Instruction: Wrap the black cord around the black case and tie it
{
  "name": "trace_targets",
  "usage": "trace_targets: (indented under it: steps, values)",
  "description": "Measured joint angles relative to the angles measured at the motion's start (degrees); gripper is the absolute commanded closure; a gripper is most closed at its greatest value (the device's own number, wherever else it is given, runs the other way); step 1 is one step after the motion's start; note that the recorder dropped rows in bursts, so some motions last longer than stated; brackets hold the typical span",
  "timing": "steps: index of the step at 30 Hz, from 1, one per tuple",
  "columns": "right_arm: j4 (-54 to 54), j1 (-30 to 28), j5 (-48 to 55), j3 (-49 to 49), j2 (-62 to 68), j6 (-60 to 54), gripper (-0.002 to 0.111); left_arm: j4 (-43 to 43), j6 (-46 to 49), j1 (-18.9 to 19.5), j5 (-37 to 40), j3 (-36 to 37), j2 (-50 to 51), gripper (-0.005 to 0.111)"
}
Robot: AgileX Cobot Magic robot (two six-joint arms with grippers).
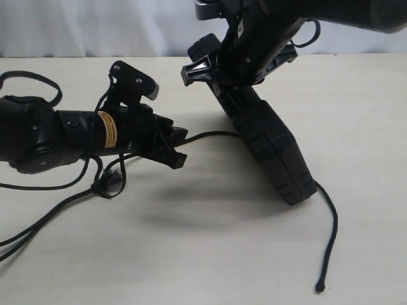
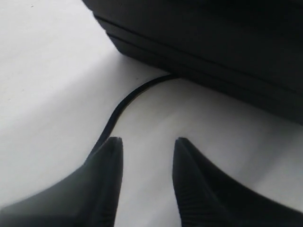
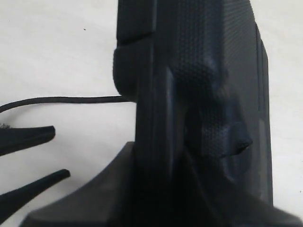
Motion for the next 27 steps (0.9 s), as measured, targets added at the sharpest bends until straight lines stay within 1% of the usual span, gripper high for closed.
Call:
trace_targets:
  steps: [3, 5, 7, 12, 16, 19, 22, 27]
  values:
    - [0.24, 0.00, 0.00, 0.00, 0.00, 0.00, 0.103, 0.00, -0.09, 0.00, -6.15, 0.00, 2.29, 0.072]
    - [0.33, 0.00, 0.00, 0.00, 0.00, 0.00, 0.099, 0.00, -0.09, 0.00, -9.36, 0.00, 3.19, 0.072]
    - [0.33, 0.00, 0.00, 0.00, 0.00, 0.00, 0.091, 0.00, -0.09, 0.00, -11.40, 0.00, 3.86, 0.072]
    - [1.30, 0.00, 0.00, 0.00, 0.07, 0.14, 0.065, 0.00, -0.09, 0.00, -14.48, 0.00, 3.97, 0.072]
    - [3.08, 0.13, 0.21, 0.00, 0.07, 0.32, 0.052, 0.00, -0.09, 0.00, -16.18, 0.00, 3.97, 0.072]
    - [3.22, 0.24, 1.50, 0.00, -0.36, 0.41, 0.047, 0.00, -0.09, 0.00, -16.30, 0.00, 3.97, 0.072]
    - [2.86, 0.24, 2.18, 0.00, -1.37, 0.41, 0.044, 0.00, -0.09, 0.00, -16.30, 0.00, 3.97, 0.072]
    - [2.16, 0.14, 3.21, 0.00, -5.40, -0.93, 0.044, 0.21, 0.03, 0.00, -15.46, 0.00, 4.43, 0.072]
